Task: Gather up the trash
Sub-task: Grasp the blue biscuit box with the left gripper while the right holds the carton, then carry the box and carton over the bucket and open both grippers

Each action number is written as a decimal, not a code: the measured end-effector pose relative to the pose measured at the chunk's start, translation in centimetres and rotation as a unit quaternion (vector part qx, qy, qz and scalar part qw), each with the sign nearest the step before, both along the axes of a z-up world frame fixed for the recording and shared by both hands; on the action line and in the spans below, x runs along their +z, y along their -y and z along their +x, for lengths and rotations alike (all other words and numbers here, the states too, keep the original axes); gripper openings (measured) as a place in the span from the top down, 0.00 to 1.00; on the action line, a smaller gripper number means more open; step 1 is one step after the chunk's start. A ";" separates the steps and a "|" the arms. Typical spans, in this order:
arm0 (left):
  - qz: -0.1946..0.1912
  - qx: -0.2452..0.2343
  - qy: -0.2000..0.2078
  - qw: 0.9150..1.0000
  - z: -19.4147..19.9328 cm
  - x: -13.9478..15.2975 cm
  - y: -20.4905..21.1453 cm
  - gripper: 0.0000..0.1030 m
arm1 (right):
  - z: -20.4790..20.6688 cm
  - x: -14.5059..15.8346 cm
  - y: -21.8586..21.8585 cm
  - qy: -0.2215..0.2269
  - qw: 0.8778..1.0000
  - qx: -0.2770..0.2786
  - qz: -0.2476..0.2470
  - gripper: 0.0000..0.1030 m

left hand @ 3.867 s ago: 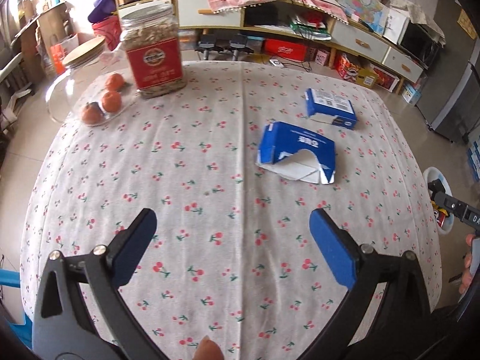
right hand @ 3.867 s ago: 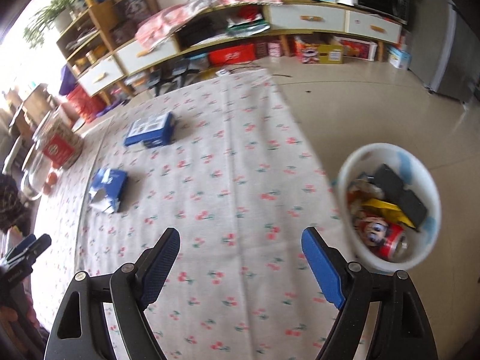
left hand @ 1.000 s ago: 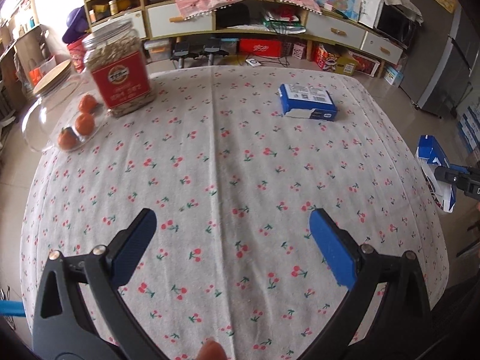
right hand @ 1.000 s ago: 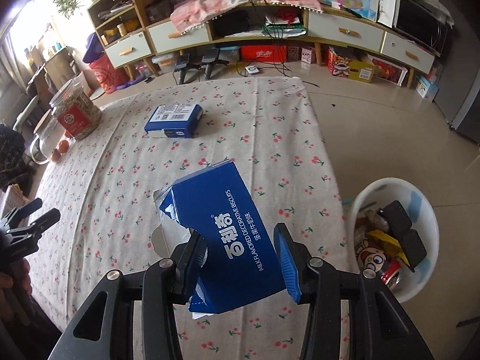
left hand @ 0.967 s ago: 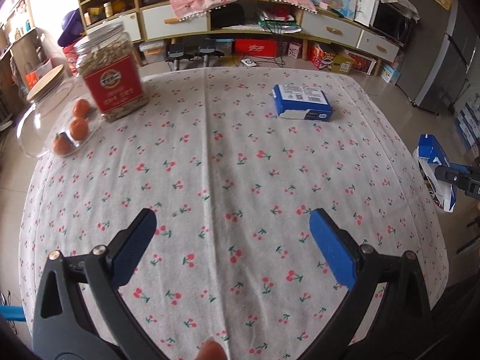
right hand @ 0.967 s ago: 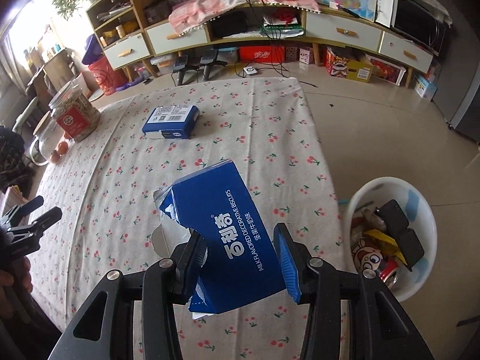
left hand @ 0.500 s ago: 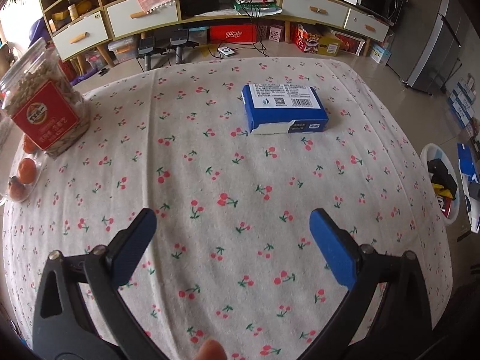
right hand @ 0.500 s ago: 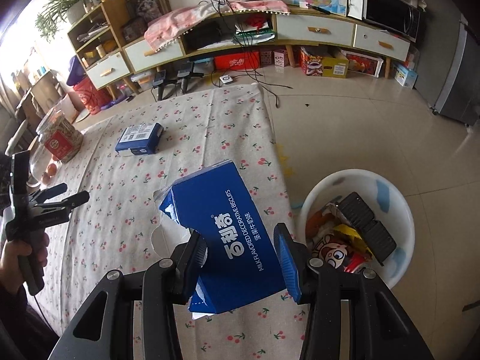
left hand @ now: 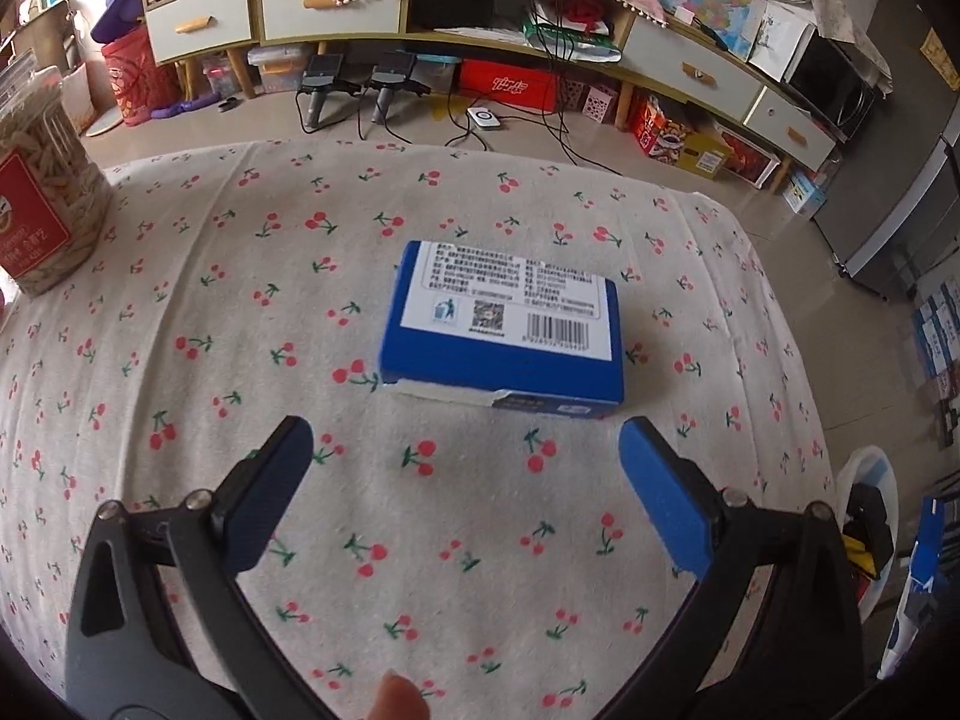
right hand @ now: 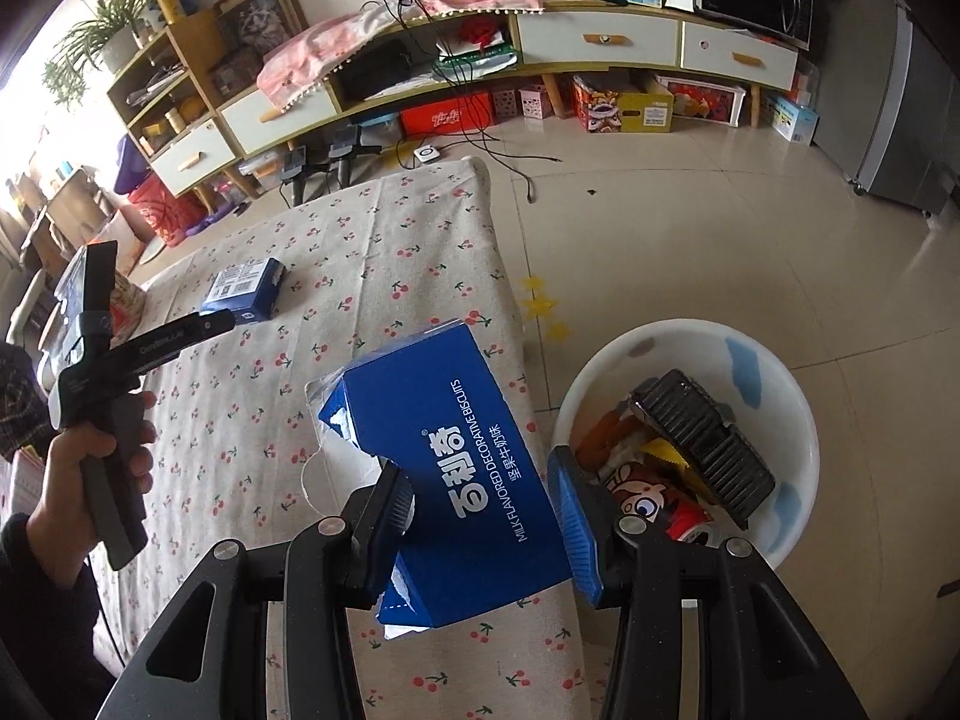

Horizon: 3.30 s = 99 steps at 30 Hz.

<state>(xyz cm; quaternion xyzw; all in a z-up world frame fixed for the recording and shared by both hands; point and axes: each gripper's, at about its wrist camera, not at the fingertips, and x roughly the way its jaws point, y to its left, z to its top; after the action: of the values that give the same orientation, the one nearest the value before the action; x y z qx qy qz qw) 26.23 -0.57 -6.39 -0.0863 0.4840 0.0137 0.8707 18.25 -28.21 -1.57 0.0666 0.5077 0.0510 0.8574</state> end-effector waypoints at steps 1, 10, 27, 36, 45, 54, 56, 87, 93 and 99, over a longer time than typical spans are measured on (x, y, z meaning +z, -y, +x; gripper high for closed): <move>0.001 0.000 0.004 1.000 0.0 -0.2 0.4 0.01 | 0.1 -0.2 0.3 -0.003 1.000 -0.003 0.002 0.54; 0.024 0.047 0.038 0.998 0.8 -0.8 0.5 0.01 | 0.3 -0.8 1.4 -0.016 1.000 -0.011 0.013 0.54; 0.004 0.007 0.086 0.996 -0.6 0.0 -0.2 0.11 | 0.5 -1.4 0.8 -0.029 0.999 -0.001 0.015 0.54; 0.006 -0.047 0.100 0.994 -5.6 3.5 1.3 0.11 | -0.3 -0.4 0.4 -0.011 1.000 0.005 0.015 0.54; -0.033 -0.056 0.095 0.993 -11.5 6.0 2.1 0.11 | -2.1 0.4 1.8 0.008 1.000 -0.013 0.019 0.54; -0.041 -0.086 0.085 0.992 -14.7 6.4 4.8 0.11 | -3.8 1.0 5.2 0.022 0.998 -0.060 0.022 0.54; -0.043 -0.095 0.079 0.991 -14.9 6.2 5.7 0.11 | -4.2 0.9 6.4 0.021 0.997 -0.073 0.025 0.54; -0.063 -0.269 0.020 0.961 -12.5 2.0 24.7 0.10 | -9.5 -1.9 20.9 -0.001 0.977 -0.207 0.058 0.54; -0.051 -0.280 0.005 0.959 -11.4 0.8 26.2 0.10 | -9.3 -2.0 21.6 -0.003 0.975 -0.214 0.059 0.54; -0.084 -0.293 0.008 0.952 -11.3 0.9 26.4 0.09 | -9.3 -1.9 22.1 -0.001 0.973 -0.222 0.060 0.54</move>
<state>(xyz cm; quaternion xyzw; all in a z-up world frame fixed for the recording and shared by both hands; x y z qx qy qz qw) 14.92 -27.02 -5.47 -0.0138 0.4804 -0.2834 0.8299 8.94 -50.34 -3.46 0.2292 0.4775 -0.1101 0.8410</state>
